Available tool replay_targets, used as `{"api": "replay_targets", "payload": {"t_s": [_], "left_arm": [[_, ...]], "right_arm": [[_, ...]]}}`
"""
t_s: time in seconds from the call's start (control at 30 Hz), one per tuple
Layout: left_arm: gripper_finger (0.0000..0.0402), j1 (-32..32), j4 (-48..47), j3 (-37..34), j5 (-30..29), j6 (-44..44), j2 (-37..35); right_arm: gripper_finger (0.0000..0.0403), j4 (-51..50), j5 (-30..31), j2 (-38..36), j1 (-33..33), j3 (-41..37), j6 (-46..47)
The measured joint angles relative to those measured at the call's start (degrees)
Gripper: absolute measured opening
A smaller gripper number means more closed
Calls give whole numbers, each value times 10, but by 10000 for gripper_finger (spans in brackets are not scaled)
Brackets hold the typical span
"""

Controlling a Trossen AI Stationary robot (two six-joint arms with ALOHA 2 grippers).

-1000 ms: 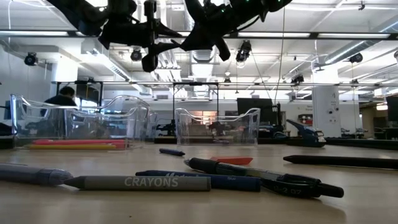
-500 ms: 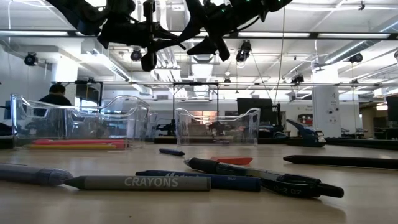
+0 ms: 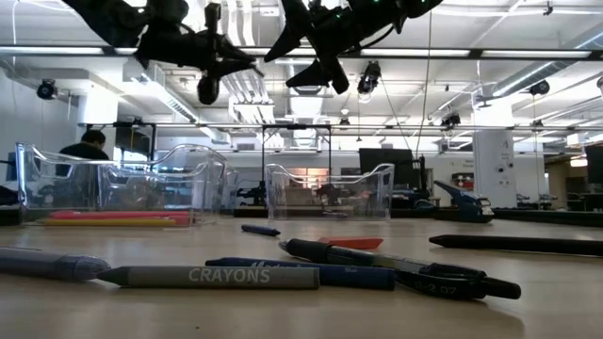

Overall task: Sort crayons/erasers/pens/pencils in bins
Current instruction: Put the green crayon into the top left transparent bin

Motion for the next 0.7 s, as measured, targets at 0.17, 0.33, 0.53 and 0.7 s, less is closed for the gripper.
{"api": "replay_targets", "payload": {"t_s": [0.17, 0.33, 0.53, 0.7], "left_arm": [[17, 42, -217, 32, -22, 128, -31], [17, 58, -434, 108, -113, 273, -55], [17, 57, -609, 180, -321, 436, -46], [17, 57, -683, 177, -411, 533, -16]], "right_arm": [[293, -14, -4, 0, 1, 0, 0], [290, -23, -11, 0, 1, 0, 0], [292, -23, -12, 0, 1, 0, -2], [287, -23, -12, 0, 1, 0, -2]]}}
